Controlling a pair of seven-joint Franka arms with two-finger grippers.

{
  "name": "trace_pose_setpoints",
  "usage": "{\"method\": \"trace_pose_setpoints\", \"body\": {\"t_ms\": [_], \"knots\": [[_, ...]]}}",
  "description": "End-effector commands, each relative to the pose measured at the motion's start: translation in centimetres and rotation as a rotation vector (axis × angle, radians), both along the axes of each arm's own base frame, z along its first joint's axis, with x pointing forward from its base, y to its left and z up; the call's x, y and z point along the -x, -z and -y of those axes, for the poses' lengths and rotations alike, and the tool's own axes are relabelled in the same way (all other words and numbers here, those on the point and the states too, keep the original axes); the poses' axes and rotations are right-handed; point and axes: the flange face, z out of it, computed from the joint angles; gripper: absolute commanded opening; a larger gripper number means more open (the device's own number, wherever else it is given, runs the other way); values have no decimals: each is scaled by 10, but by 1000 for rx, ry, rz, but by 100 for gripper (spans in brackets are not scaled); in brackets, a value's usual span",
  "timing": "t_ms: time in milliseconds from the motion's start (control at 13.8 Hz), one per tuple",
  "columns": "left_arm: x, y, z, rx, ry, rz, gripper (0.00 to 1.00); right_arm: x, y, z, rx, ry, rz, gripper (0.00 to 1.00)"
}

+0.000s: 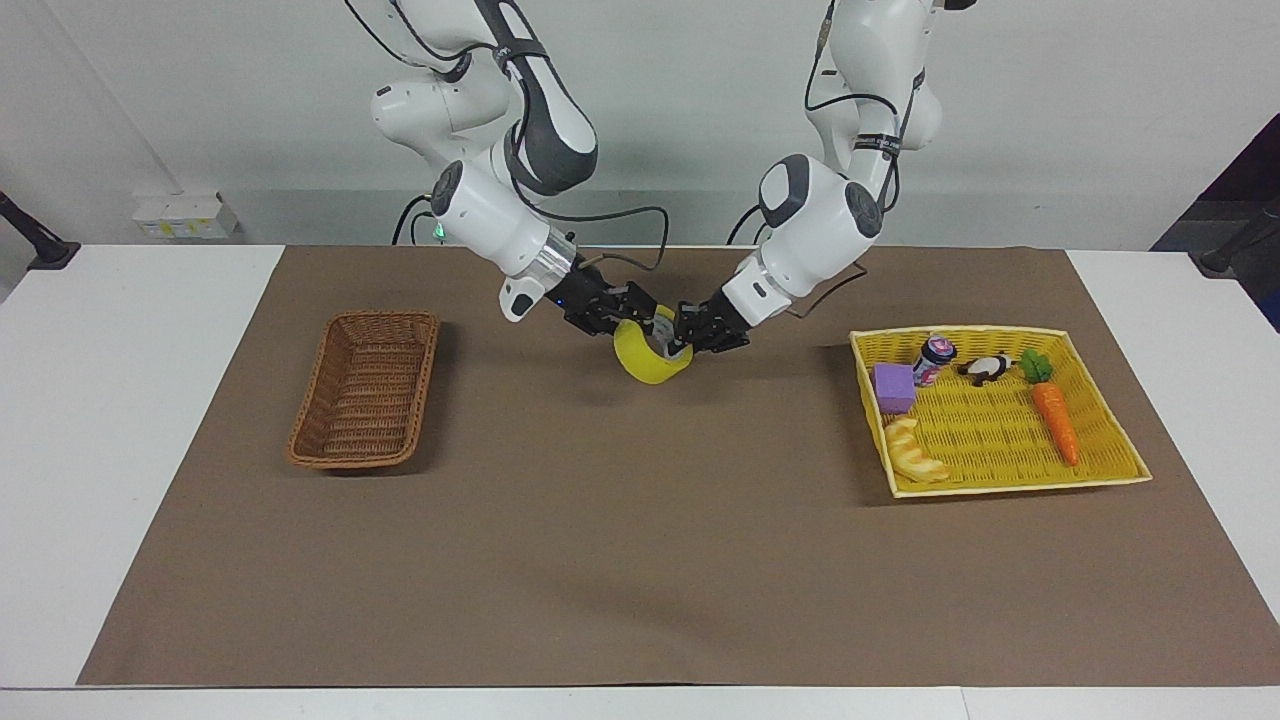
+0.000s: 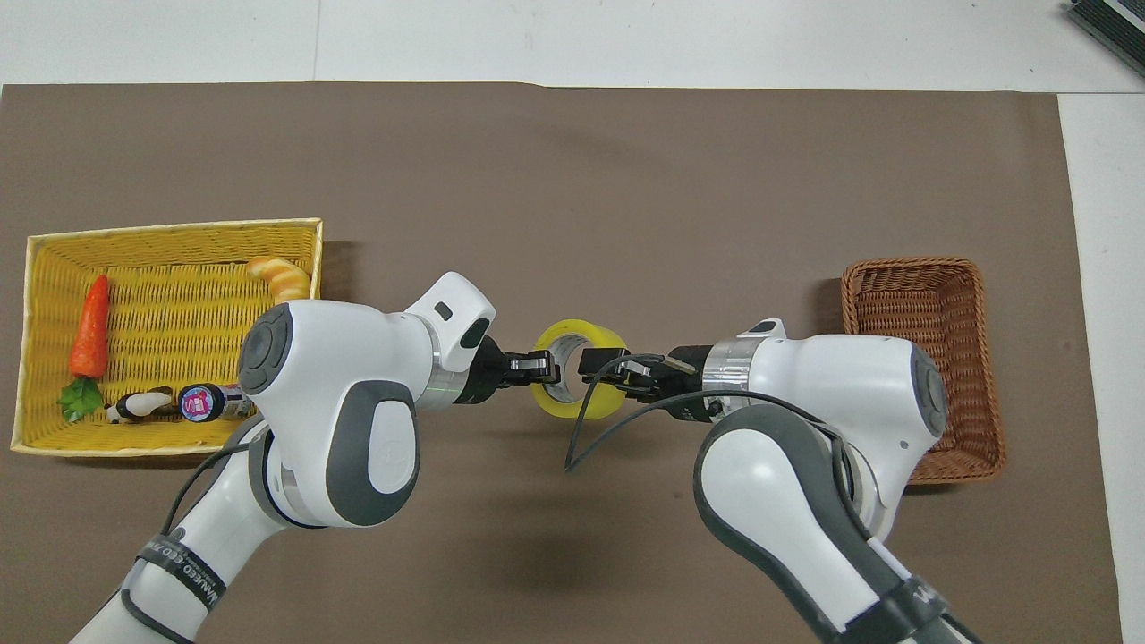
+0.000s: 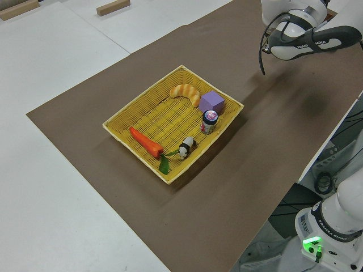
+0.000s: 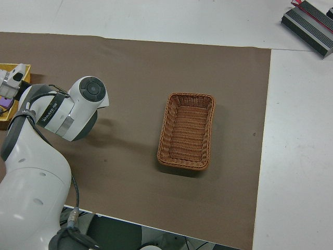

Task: Move tape to another basket
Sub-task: 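Grasp the tape with the right gripper while the left gripper holds it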

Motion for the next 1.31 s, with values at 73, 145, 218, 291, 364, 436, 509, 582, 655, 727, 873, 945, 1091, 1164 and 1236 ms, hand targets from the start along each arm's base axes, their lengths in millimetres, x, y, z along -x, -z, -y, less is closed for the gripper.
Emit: {"method": "trace_pose_setpoints", "body": {"t_ms": [73, 145, 218, 291, 364, 436, 509, 582, 655, 727, 873, 945, 1091, 1164, 1236], "knots": [[6, -12, -3, 22, -16, -24, 13, -2, -1, 1, -14, 45, -17, 42], [6, -12, -3, 22, -11, -32, 29, -2, -1, 1, -15, 45, -19, 42], [4, -13, -3, 23, -8, -32, 51, -2, -1, 1, -15, 45, -19, 42], [1, -15, -2, 23, -6, -26, 72, -2, -1, 1, -15, 45, -19, 42], [-1, -17, -2, 24, -5, -21, 81, -1, -1, 0, -15, 43, -19, 42], [-4, -19, -4, 25, -11, -15, 84, -1, -1, 0, -14, 42, -18, 42], [-7, -24, -7, 30, -16, -9, 91, -1, -1, 0, -14, 42, -18, 37], [-10, -31, -7, 37, -18, 5, 97, -1, -1, 0, -15, 41, -19, 27], [-14, -38, -11, 41, -25, 19, 100, -2, -1, 0, -15, 41, -20, 18], [-18, -43, -16, 33, -24, 37, 100, -2, -1, 1, -16, 41, -21, 11], [-25, -61, -39, -19, -2, 85, 100, -2, -1, 3, -20, 34, -28, 6], [-29, -69, -56, -53, 11, 93, 100, -1, -1, 5, -23, 26, -35, 5], [-42, -89, -92, -147, 56, 103, 100, -2, -4, 11, -28, 14, -45, 1], [-51, -102, -111, -208, 79, 111, 100, -4, -5, 19, -30, 10, -53, 0], [-59, -115, -128, -274, 101, 126, 100, -4, -10, 24, -37, -6, -46, 0]]}}
